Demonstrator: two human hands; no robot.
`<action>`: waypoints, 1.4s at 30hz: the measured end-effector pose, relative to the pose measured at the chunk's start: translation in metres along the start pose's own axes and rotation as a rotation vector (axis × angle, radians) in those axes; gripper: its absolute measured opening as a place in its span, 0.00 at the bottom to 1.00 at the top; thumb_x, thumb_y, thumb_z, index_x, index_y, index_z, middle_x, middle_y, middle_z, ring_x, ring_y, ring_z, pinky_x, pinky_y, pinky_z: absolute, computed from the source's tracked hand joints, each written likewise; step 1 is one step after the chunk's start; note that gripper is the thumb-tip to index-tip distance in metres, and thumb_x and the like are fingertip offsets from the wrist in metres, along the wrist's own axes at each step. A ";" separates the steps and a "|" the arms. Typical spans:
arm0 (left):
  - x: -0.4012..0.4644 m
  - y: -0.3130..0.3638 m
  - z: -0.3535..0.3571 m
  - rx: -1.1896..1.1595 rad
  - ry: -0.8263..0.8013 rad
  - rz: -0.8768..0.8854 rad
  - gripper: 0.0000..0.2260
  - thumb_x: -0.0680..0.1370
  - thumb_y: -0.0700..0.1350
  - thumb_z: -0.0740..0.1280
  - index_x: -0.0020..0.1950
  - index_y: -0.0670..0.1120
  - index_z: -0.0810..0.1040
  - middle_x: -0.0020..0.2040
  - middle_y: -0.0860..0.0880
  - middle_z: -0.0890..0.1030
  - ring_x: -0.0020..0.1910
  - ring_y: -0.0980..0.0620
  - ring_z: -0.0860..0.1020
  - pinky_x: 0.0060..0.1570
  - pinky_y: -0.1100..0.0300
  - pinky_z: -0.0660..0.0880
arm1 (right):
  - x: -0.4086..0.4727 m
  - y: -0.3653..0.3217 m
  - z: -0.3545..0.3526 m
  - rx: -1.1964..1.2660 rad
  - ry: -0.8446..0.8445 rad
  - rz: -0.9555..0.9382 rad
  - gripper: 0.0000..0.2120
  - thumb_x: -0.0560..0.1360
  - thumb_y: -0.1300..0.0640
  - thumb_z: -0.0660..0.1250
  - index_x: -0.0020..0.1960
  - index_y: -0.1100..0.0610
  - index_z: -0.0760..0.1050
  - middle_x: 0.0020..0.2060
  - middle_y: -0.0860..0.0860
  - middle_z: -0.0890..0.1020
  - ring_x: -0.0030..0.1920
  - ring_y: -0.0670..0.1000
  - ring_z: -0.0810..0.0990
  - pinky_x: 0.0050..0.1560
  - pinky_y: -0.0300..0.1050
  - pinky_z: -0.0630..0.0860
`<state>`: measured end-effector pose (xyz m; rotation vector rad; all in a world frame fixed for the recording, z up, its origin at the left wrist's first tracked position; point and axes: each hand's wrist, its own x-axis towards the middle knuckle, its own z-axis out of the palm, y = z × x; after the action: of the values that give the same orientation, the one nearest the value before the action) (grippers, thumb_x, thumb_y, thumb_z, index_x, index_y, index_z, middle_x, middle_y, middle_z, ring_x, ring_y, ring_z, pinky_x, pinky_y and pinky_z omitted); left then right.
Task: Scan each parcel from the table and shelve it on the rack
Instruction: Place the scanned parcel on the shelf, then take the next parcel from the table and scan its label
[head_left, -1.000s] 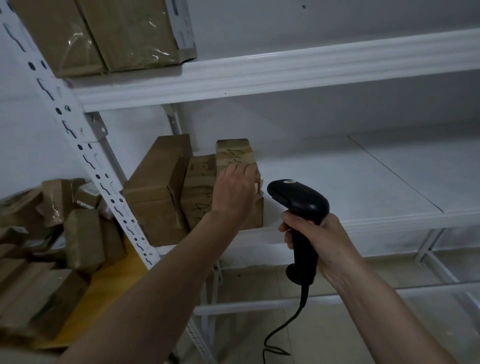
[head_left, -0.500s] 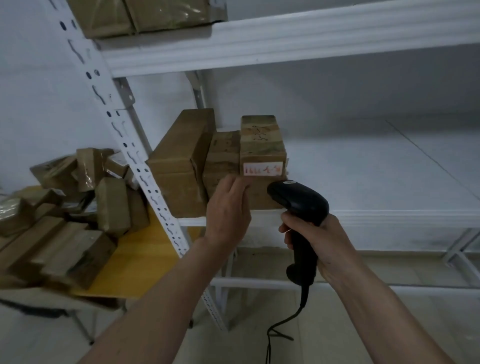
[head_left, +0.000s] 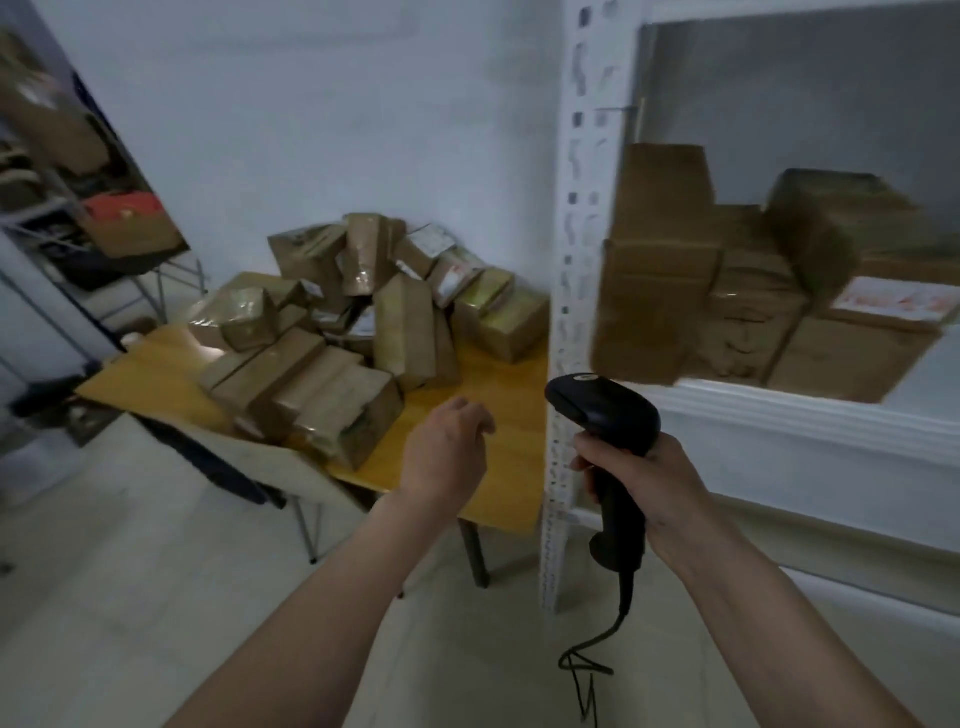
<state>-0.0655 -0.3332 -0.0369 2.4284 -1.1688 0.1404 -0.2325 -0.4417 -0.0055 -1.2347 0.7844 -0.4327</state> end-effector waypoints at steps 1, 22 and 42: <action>-0.001 -0.024 -0.005 0.014 -0.025 -0.025 0.11 0.81 0.38 0.59 0.52 0.48 0.80 0.51 0.51 0.77 0.49 0.48 0.78 0.40 0.58 0.71 | 0.005 0.004 0.019 -0.012 -0.015 0.007 0.05 0.72 0.63 0.72 0.41 0.65 0.80 0.33 0.59 0.80 0.31 0.54 0.76 0.40 0.50 0.74; 0.028 -0.288 -0.019 -0.003 -0.389 -0.333 0.13 0.78 0.48 0.67 0.62 0.52 0.76 0.57 0.52 0.75 0.55 0.52 0.75 0.53 0.56 0.78 | 0.106 0.053 0.250 -0.142 -0.070 0.127 0.04 0.72 0.61 0.73 0.41 0.61 0.80 0.33 0.55 0.81 0.35 0.53 0.78 0.40 0.46 0.75; 0.257 -0.246 0.087 -0.180 -0.327 -0.505 0.50 0.65 0.56 0.79 0.77 0.45 0.52 0.72 0.42 0.61 0.69 0.41 0.63 0.67 0.48 0.66 | 0.254 0.016 0.235 -0.020 0.079 0.211 0.04 0.71 0.63 0.73 0.44 0.62 0.79 0.34 0.55 0.82 0.34 0.53 0.79 0.38 0.45 0.77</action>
<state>0.2778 -0.4207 -0.1284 2.5535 -0.6146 -0.5075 0.1082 -0.4526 -0.0667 -1.1448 0.9780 -0.3034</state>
